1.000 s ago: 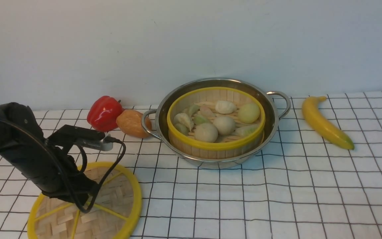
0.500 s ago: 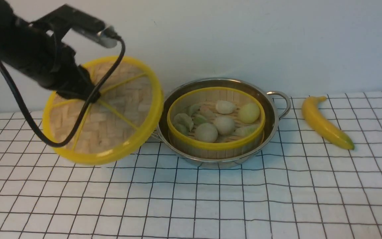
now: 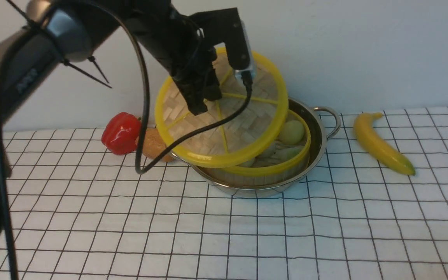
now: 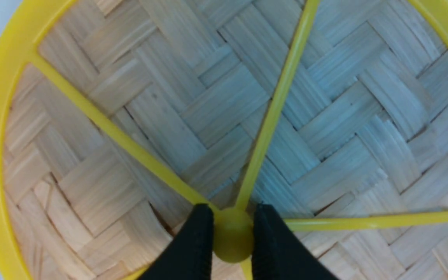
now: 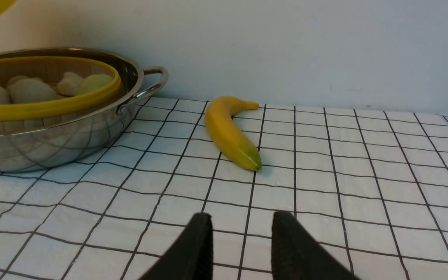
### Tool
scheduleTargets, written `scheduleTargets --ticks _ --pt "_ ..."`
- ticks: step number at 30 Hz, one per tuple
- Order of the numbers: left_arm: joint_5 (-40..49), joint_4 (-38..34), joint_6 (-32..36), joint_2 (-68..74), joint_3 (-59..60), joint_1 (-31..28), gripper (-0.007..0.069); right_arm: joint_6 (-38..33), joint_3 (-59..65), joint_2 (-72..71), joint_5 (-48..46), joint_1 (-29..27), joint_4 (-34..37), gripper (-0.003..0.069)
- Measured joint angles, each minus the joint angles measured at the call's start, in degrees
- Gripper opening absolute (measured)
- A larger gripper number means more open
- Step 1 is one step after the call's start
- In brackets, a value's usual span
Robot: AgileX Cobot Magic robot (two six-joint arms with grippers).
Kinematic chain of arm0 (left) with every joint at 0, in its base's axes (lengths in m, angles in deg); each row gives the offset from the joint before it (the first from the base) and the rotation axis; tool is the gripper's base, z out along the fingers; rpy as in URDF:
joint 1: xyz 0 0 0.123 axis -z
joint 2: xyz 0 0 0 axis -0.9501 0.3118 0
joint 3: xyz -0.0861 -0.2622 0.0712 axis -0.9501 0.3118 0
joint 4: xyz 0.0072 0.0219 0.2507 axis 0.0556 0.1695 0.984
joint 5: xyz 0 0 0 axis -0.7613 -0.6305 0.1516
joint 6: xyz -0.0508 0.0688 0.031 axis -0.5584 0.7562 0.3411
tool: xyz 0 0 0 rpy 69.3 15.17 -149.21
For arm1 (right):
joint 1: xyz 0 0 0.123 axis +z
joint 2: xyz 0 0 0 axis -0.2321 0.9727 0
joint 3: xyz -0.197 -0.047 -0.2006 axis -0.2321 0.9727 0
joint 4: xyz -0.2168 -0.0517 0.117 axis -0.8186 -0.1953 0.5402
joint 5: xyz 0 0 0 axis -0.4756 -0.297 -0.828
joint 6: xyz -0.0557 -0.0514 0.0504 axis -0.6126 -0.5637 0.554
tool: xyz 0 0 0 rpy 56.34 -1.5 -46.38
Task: Place the steamer in the pot on the white tablecloth, and put the lid on the steamer.
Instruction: 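Place the yellow bamboo steamer lid onto the steamer in the pot with the left gripper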
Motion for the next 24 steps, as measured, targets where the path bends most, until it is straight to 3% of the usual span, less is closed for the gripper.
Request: scheduleTargets --ticks 5,24 --pt "-3.88 -0.64 2.54 3.5 -1.84 0.53 0.0116 0.0 0.0 0.0 0.0 0.0 0.0 0.024" --pt "-5.29 -0.83 2.63 7.32 -2.03 0.63 0.0116 0.0 0.0 0.0 0.0 0.0 0.0 0.024"
